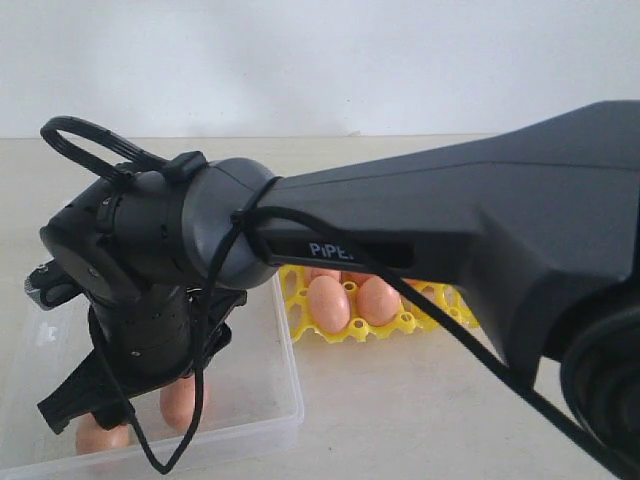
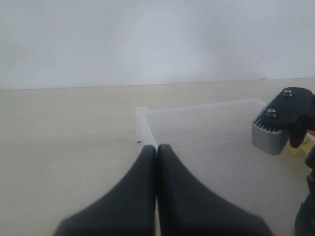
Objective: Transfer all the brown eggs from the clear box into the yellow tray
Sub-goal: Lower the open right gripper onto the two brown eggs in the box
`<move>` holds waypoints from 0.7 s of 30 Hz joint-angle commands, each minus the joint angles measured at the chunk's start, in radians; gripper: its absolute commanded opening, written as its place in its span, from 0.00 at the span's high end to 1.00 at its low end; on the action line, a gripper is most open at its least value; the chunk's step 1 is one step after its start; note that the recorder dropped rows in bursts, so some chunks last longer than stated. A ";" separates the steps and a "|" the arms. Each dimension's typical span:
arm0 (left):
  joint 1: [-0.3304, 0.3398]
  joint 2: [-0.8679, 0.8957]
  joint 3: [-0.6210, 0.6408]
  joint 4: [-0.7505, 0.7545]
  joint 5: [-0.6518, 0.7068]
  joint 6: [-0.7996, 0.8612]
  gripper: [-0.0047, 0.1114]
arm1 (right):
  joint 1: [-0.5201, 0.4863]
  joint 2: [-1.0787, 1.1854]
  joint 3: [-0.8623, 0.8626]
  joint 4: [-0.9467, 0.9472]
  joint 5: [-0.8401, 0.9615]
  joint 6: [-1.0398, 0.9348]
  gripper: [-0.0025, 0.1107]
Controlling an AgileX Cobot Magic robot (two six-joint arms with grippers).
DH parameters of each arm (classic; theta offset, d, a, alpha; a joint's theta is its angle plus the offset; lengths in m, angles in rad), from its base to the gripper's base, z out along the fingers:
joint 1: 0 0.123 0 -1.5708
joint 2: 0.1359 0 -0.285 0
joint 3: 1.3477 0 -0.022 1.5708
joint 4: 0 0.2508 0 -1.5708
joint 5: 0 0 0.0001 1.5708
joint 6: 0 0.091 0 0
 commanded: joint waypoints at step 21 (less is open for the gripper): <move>-0.004 -0.003 -0.003 -0.005 -0.001 0.001 1.00 | -0.003 -0.002 -0.005 -0.056 0.009 0.335 0.37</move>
